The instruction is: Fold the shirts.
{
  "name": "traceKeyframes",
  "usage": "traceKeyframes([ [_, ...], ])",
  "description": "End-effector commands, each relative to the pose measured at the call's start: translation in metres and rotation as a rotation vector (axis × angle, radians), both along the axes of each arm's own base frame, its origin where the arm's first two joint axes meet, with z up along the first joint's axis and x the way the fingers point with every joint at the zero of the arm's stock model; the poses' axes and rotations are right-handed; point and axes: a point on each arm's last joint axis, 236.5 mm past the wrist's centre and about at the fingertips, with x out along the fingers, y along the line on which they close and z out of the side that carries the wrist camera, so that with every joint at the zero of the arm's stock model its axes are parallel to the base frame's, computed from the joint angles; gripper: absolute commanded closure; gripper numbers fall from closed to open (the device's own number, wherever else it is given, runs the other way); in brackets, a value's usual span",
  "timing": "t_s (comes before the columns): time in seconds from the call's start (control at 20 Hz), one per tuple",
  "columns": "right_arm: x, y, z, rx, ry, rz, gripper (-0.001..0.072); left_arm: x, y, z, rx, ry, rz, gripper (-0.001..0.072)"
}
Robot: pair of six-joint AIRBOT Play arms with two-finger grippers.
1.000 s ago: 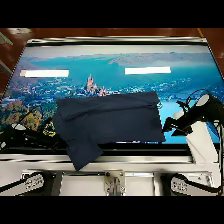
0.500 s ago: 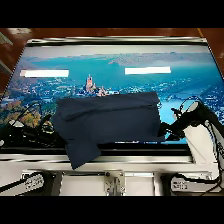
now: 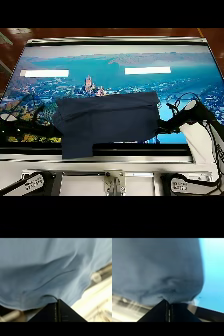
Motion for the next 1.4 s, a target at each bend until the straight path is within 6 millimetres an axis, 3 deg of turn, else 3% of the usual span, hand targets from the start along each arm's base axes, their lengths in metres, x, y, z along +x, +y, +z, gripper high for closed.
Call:
traceKeyframes([
  [0.0, 0.054, -0.004, 0.040, -0.020, -0.274, 0.056, 0.0646, 0.060, 0.022, 0.062, 0.091, -0.227, 0.040, 0.0668],
  [0.1, 0.097, -0.010, 0.062, -0.043, -0.412, 0.012, 0.0647, 0.094, 0.027, 0.088, 0.133, -0.329, 0.074, 0.0667],
  [0.2, 0.137, -0.015, 0.077, -0.097, -0.526, -0.009, 0.0647, 0.120, 0.020, 0.093, 0.149, -0.376, 0.110, 0.0667],
  [0.35, 0.185, -0.010, 0.084, -0.199, -0.630, 0.060, 0.0647, 0.145, 0.011, 0.079, 0.159, -0.383, 0.110, 0.0667],
  [0.55, 0.231, -0.009, 0.064, -0.288, -0.650, 0.078, 0.0646, 0.168, 0.025, 0.050, 0.142, -0.287, 0.190, 0.0666],
  [0.8, 0.259, 0.006, 0.025, -0.268, -0.625, 0.093, 0.0646, 0.184, 0.039, 0.009, 0.125, -0.171, 0.271, 0.0666],
  [1.05, 0.256, 0.012, 0.002, -0.243, -0.562, 0.041, 0.0640, 0.206, 0.041, -0.008, 0.092, -0.153, 0.386, 0.0658],
  [1.1, 0.253, 0.012, -0.002, -0.241, -0.547, 0.043, 0.0620, 0.207, 0.040, -0.007, 0.076, -0.150, 0.400, 0.0604],
  [1.15, 0.252, 0.013, -0.003, -0.240, -0.542, 0.044, 0.0619, 0.208, 0.041, -0.007, 0.074, -0.142, 0.417, 0.0502],
  [1.2, 0.252, 0.013, -0.002, -0.239, -0.543, 0.044, 0.0480, 0.209, 0.043, -0.006, 0.069, -0.133, 0.434, 0.0381],
  [1.25, 0.250, 0.013, 0.002, -0.238, -0.541, 0.052, 0.0049, 0.209, 0.045, -0.004, 0.061, -0.120, 0.452, 0.0290],
  [1.35, 0.251, 0.002, 0.013, -0.257, -0.554, 0.054, 0.0021, 0.207, 0.051, 0.003, 0.043, -0.108, 0.449, 0.0273],
])
